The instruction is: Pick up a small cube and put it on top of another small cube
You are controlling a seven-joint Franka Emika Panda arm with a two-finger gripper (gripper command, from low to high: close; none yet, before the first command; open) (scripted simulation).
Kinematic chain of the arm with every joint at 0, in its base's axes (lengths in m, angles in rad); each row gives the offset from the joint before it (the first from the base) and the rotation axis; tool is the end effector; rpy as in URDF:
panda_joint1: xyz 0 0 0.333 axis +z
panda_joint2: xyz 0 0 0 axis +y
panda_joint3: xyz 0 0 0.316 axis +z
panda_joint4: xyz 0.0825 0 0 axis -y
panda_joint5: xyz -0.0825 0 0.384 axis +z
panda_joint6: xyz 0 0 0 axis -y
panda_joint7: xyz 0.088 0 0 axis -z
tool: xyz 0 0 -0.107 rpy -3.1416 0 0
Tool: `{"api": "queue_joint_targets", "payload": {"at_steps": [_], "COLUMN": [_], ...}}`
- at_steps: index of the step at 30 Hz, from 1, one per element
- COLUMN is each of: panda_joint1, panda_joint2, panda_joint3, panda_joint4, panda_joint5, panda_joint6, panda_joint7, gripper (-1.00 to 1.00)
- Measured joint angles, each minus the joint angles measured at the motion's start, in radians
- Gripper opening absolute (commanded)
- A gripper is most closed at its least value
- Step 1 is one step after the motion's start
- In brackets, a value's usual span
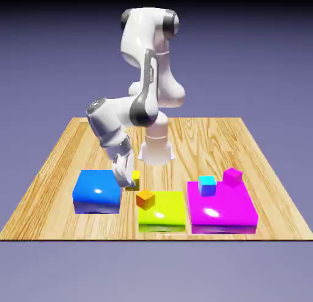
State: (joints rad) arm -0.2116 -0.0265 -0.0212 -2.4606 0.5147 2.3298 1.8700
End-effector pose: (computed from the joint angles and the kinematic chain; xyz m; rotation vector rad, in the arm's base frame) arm 0.4538 -0.0989 0.2987 -0.9528 2.7764 0.4856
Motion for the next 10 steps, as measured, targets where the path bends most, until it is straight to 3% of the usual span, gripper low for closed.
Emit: {"api": "queue_joint_targets", "payload": {"at_steps": [3, 7, 8, 10], "panda_joint1": [-0.006, 0.016, 0.018, 0.017], "panda_joint2": [-0.050, 0.095, 0.109, 0.109], "panda_joint3": [0.018, 0.059, 0.063, 0.063], "panda_joint4": [-0.048, -0.062, -0.064, -0.064], "panda_joint5": [0.014, 0.129, 0.140, 0.139], "panda_joint6": [0.020, 0.174, 0.188, 0.187], "panda_joint7": [0.069, -0.019, -0.027, -0.027], "gripper": [-1.00, -1.00, 1.00, 1.00]}}
